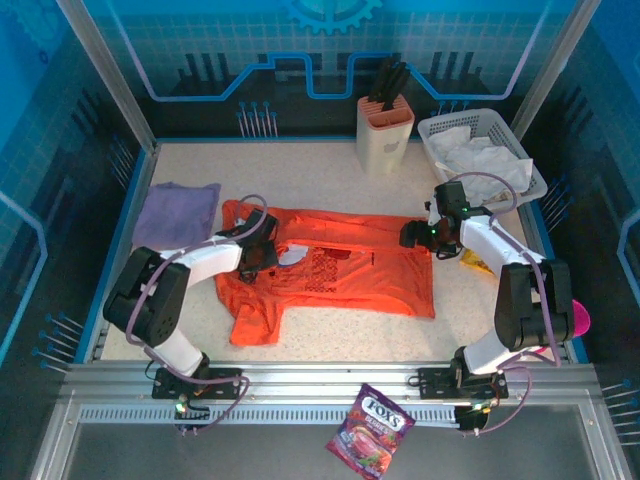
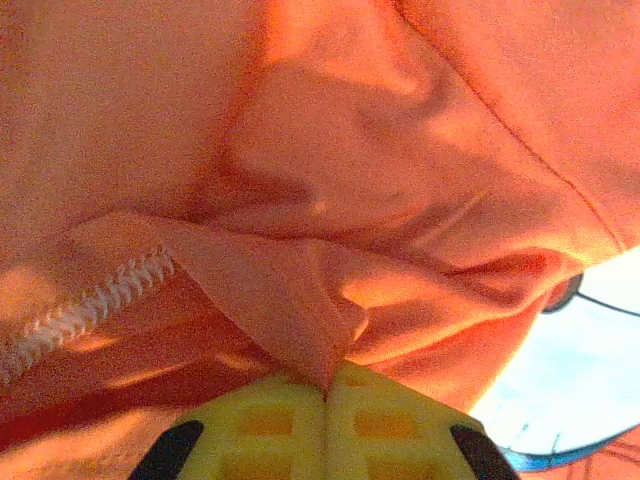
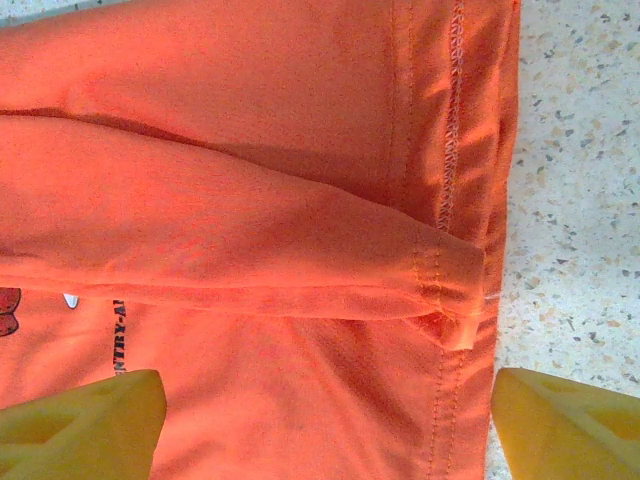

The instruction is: Fold and stack the t-shirts

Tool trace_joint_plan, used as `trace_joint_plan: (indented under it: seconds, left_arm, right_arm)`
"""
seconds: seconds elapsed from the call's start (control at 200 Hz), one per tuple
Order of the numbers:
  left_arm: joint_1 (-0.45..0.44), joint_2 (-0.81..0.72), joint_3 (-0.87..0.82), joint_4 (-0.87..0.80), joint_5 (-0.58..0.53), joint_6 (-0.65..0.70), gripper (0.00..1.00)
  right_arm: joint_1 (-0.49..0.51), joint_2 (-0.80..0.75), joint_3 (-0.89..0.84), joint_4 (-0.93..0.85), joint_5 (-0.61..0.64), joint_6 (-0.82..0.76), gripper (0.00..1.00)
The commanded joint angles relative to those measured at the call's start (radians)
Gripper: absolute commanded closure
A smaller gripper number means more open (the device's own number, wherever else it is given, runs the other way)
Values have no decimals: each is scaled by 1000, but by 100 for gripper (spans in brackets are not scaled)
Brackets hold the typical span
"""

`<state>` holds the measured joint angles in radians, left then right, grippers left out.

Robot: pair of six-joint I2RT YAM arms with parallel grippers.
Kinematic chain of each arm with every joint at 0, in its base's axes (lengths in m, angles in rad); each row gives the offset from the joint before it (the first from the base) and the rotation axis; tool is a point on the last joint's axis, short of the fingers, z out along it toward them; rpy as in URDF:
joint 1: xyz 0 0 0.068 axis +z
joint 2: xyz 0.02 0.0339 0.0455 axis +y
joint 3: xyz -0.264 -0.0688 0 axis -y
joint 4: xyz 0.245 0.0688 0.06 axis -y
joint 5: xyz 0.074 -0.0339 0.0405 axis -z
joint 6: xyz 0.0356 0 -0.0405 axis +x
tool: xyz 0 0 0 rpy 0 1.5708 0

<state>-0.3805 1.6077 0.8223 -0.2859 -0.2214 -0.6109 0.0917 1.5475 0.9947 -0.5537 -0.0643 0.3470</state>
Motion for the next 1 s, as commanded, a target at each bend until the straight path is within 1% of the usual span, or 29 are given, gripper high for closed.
trace_joint_plan:
  seconds: [0.0,0.115,0.24,0.405,0.46,0.575,0.735,0.911,0.996]
  left_arm:
    - [1,-80,-38,22,21,-50,100]
    - [-6,-127,-46,9,18,-67,100]
    - [-37,-156,-47,-14,11,-92,98]
    - [-88,-146,-57,-21,5,-148,92]
    - [-110,-132,-55,-23,1,-160,92]
    - [-168,-108,-36,-55,-53,-189,92]
    - [-226,-76,-7,-96,-109,-194,91]
    - [-270,-34,1,-119,-136,-193,85]
    - [-287,-28,6,-136,-148,-186,75]
  right_arm:
    - [15,-23,20,-22,-12,-13,15]
    - [14,-20,19,-20,-18,-11,15]
    - [15,-19,21,-16,-24,-9,15]
    - [14,-14,22,-14,-30,-8,15]
    - [16,-12,22,-14,-29,-9,15]
    - [16,-8,21,-14,-31,-9,15]
    - [17,-7,18,-10,-31,-8,15]
    - [16,-1,21,-8,-32,-8,15]
    - [17,-1,22,-9,-34,-9,15]
